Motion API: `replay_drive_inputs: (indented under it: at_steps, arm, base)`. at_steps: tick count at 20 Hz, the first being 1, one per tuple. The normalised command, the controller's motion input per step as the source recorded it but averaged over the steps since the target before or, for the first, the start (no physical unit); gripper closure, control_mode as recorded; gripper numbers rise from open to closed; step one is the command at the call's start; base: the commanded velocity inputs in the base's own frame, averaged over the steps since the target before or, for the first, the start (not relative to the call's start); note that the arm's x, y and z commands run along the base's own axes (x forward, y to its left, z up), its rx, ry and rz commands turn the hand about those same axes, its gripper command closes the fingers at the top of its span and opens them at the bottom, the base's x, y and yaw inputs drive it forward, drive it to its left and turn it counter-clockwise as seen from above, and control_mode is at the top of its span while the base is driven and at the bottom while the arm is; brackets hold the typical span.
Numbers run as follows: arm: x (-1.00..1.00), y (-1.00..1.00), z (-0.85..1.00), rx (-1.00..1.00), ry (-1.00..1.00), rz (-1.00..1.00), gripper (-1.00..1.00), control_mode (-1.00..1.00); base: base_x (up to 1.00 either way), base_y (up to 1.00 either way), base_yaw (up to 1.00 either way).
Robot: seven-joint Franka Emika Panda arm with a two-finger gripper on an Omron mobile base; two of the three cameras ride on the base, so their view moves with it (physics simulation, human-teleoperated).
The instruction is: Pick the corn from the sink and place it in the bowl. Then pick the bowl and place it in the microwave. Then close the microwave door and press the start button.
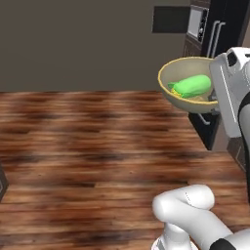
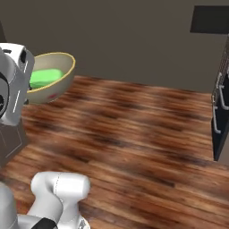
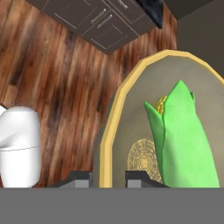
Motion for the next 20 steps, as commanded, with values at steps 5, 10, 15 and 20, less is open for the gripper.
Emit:
replay_drive_inputs:
  at_steps: [5, 10, 15, 20]
  arm:
    - [0.0, 0.0, 0.0, 0.0, 0.0, 0.0, 1.0, 1.0]
    - [0.0, 0.0, 0.0, 0.0, 0.0, 0.0, 1.0, 1.0]
    - [0.0, 0.0, 0.0, 0.0, 0.0, 0.0, 1.0, 1.0]
    - [0.0, 0.0, 0.0, 0.0, 0.0, 0.0, 1.0, 1.0]
  base:
    - [0.99, -0.06, -0.06]
    - [1.0, 0.0, -0.03]
    - [0.94, -0.12, -0.05]
    - [0.99, -0.08, -0.01]
